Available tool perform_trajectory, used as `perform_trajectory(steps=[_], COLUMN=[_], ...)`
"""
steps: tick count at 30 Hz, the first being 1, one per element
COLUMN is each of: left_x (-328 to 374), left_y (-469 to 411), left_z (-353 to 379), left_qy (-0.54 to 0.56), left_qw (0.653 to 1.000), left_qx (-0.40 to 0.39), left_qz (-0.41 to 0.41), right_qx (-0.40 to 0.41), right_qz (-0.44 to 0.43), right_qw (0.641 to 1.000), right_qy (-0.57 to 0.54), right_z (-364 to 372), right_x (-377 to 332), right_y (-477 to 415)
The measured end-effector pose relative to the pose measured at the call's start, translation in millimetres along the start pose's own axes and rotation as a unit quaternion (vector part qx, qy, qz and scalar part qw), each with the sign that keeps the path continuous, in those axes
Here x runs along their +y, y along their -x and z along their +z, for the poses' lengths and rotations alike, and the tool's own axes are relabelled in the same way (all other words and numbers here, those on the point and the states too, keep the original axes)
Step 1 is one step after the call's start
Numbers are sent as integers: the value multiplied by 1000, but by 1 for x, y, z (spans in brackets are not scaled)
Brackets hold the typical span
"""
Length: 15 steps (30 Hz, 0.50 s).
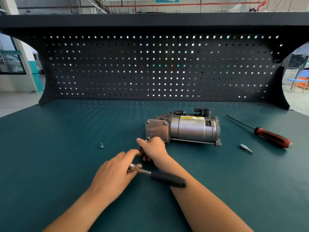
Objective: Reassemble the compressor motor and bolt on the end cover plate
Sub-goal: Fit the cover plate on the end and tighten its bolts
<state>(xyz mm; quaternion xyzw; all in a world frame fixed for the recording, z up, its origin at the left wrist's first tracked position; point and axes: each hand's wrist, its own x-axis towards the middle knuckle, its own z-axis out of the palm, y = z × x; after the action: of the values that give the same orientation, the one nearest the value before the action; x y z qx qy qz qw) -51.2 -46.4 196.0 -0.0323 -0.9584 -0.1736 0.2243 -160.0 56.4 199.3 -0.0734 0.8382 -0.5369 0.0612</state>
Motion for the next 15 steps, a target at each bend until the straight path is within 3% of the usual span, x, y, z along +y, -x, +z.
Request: perform_trajectory(steps=[2, 3, 4, 5, 7, 8, 9, 10, 11, 12, 13, 15], left_x=[6, 12, 17, 21, 26, 25, 23, 20, 18, 16, 16, 12], left_y=[-1, -4, -6, -8, -12, -13, -14, -14, -15, -15, -15, -12], left_z=[-2, -4, -5, -6, -11, -14, -17, -18, -18, -16, -15, -11], left_qy=[152, 256, 380, 502, 691, 739, 758, 755, 738, 708, 657, 433], left_qw=[986, 960, 906, 822, 614, 532, 485, 477, 502, 554, 633, 854], left_qx=[-4, -11, -22, -39, -58, -51, -41, -34, -31, -31, -30, -12], left_qz=[-61, -116, -188, -267, -376, -410, -435, -449, -449, -438, -409, -288], right_qx=[-5, -5, -8, -13, -32, -42, -50, -54, -55, -52, -45, -31], right_qz=[21, 32, 40, 46, 57, 63, 66, 65, 63, 61, 57, 49], right_qw=[999, 999, 998, 998, 995, 993, 992, 991, 992, 992, 993, 994], right_qy=[-28, -36, -41, -49, -79, -92, -98, -99, -98, -94, -89, -89], right_z=[0, -1, -1, -1, -2, -2, -2, -3, -3, -2, -3, -3], right_x=[-2, -3, -4, -4, -6, -6, -7, -7, -7, -7, -6, -4], right_y=[-1, -1, 1, 2, 3, 3, 4, 4, 4, 4, 5, 6])
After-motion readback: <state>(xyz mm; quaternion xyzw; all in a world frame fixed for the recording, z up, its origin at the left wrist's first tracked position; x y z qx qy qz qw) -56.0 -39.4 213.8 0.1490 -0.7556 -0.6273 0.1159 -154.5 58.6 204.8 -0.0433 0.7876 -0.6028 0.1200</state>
